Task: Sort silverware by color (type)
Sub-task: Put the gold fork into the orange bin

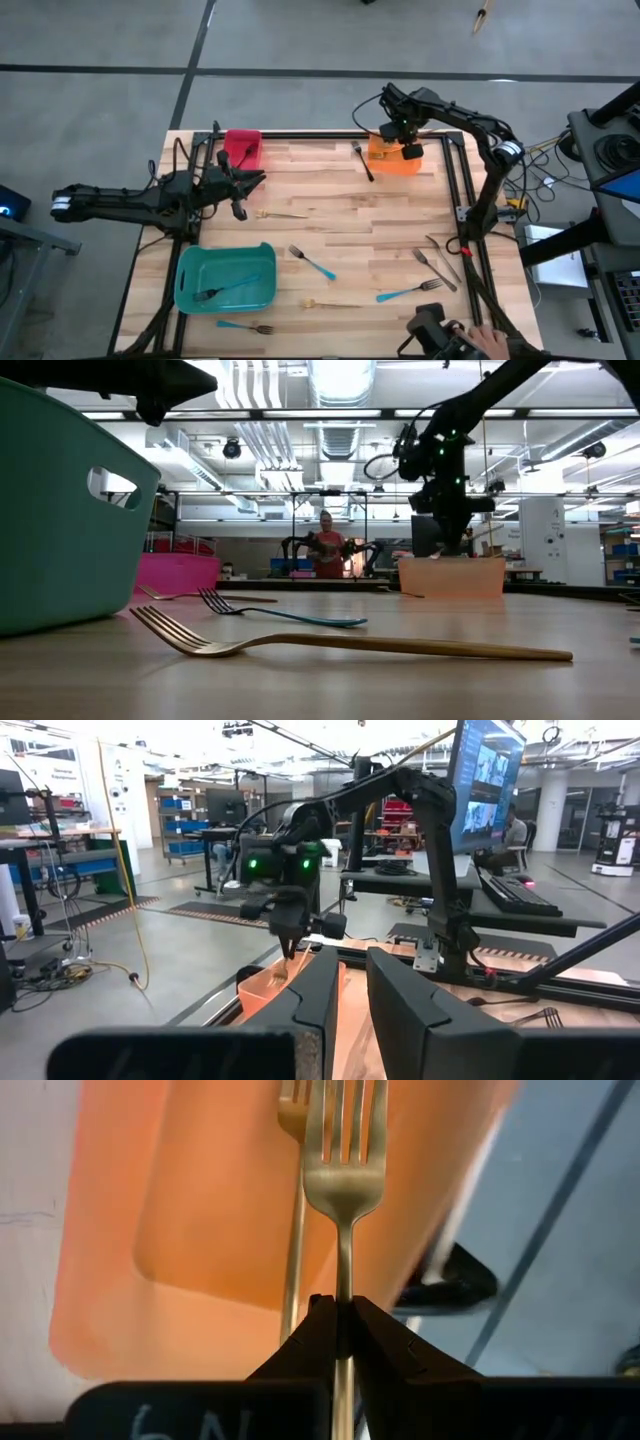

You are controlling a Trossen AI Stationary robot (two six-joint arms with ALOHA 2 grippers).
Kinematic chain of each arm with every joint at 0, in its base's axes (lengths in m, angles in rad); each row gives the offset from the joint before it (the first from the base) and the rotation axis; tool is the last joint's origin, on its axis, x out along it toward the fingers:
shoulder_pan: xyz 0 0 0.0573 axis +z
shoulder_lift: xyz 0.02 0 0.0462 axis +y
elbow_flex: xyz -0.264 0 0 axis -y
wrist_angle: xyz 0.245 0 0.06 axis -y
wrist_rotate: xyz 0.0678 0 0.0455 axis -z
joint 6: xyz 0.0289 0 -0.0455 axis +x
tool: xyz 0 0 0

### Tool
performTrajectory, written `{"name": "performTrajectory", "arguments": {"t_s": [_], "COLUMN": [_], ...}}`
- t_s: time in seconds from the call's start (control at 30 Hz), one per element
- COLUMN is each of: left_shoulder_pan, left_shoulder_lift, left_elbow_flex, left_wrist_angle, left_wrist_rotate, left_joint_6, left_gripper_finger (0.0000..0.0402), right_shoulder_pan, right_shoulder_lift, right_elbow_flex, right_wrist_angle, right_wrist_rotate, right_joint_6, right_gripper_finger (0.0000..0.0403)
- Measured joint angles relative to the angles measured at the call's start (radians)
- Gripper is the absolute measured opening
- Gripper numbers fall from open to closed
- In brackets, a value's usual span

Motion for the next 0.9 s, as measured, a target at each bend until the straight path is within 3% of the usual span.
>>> {"name": "performTrajectory", "arguments": {"t_s": [0.43, 0.9], "left_shoulder_pan": [0.000, 0.000], "left_shoulder_lift": [-0.001, -0.001], "left_elbow_flex": [0.000, 0.000], "left_wrist_angle": [-0.002, -0.009], "left_wrist_rotate": [0.000, 0.000], "left_joint_6": [0.013, 0.015], "left_gripper_finger": [0.0039, 0.0039], "right_shoulder_pan": [0.001, 0.001], "right_shoulder_lift": [0.122, 0.135], "right_elbow_flex": [-0.007, -0.005], "right_wrist_angle": [0.016, 0.026], "right_wrist_rotate": [-0.001, 0.000], "right_joint_6": [0.066, 0.070], "right_gripper_finger": [0.0013, 0.0013]}}
